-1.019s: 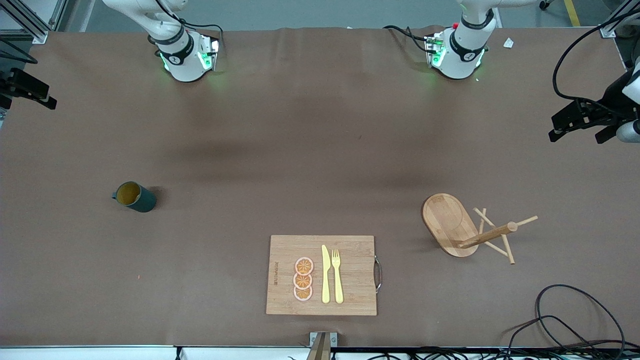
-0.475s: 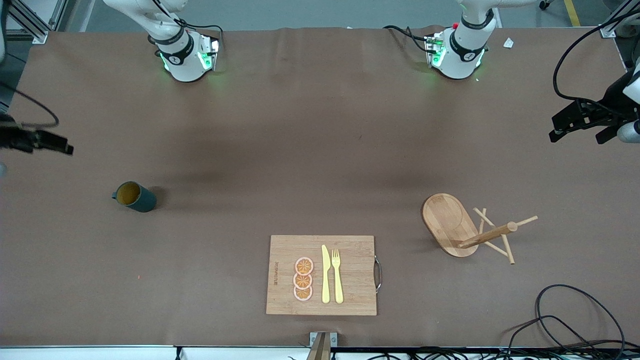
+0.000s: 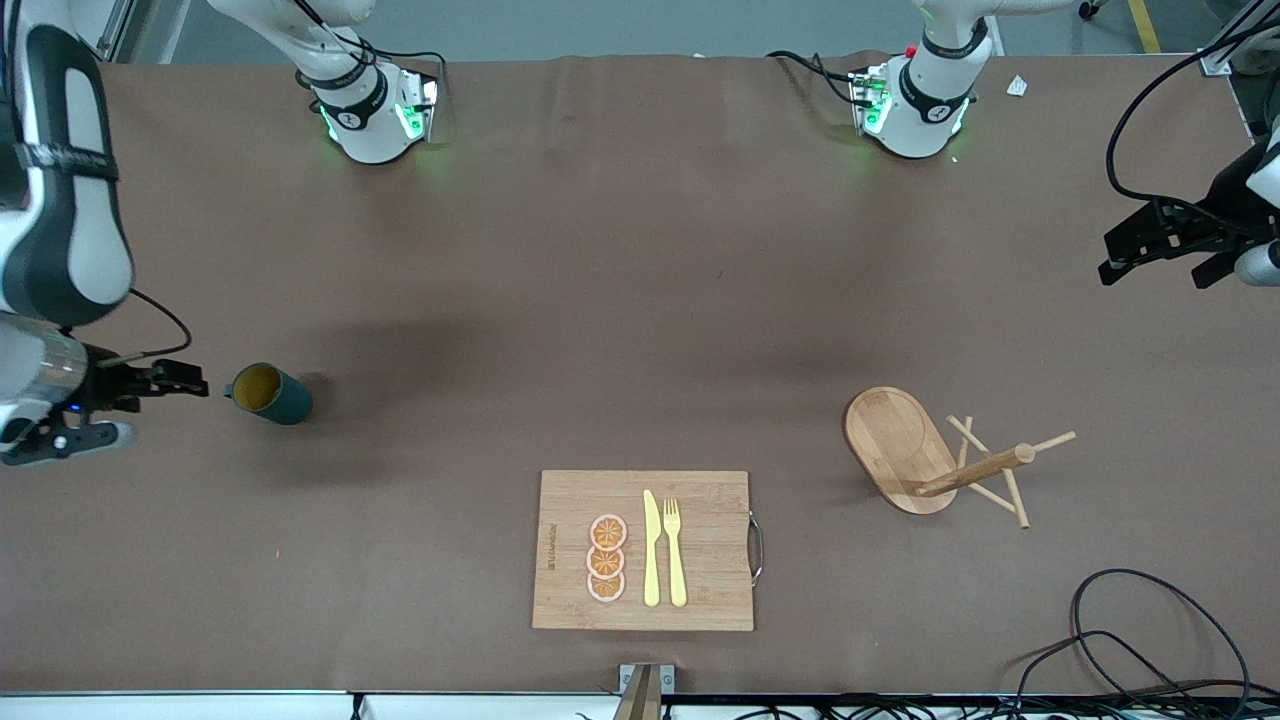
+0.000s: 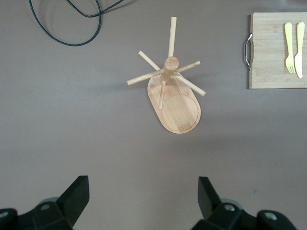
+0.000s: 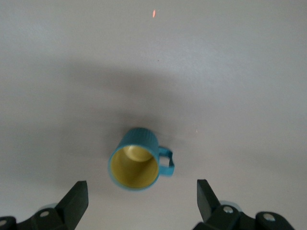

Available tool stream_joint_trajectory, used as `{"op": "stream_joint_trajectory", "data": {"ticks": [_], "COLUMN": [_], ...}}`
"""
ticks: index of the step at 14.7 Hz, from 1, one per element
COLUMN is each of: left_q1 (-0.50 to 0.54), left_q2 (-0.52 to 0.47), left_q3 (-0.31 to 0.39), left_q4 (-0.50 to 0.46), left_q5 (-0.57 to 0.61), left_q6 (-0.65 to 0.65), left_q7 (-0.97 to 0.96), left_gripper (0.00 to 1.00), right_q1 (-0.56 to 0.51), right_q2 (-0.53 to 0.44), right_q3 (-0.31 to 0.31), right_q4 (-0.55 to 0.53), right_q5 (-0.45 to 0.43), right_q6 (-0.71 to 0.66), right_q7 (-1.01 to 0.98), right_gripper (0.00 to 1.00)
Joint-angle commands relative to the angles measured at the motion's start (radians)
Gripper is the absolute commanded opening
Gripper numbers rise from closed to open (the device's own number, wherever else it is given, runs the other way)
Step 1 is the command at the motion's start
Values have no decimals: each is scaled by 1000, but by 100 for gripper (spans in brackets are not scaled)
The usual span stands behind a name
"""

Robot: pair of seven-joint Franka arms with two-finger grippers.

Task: Pass cup and hang on rack
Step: 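Lower the right gripper onto the teal mug and grasp its rim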

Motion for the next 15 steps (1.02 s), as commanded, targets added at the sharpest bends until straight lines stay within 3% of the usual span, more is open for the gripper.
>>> {"op": "stream_joint_trajectory", "data": {"ticks": [1,9,10,12,15], "left_q1": [0,0,0,0,-1], "left_q2": [11,11,11,12,18], "left_q3": [2,2,2,2,2], "left_q4": [21,21,21,21,21], "left_q5": [3,3,3,3,3], "left_q6": [-1,1,1,1,1], "left_q7": [6,6,6,6,6], "left_gripper": [100,100,100,100,100], "right_q1": [-15,-43,-51,-54,-49], "right_q2": [-22,102,114,124,124], "right_q3": [13,14,14,16,16], "right_q4": [-145,-150,-150,-153,-153], "right_q5": [8,10,10,10,10], "right_q6": [134,220,229,240,236], "right_q7": [-136,-377,-383,-412,-469], "right_gripper": [100,97,87,40,0]}}
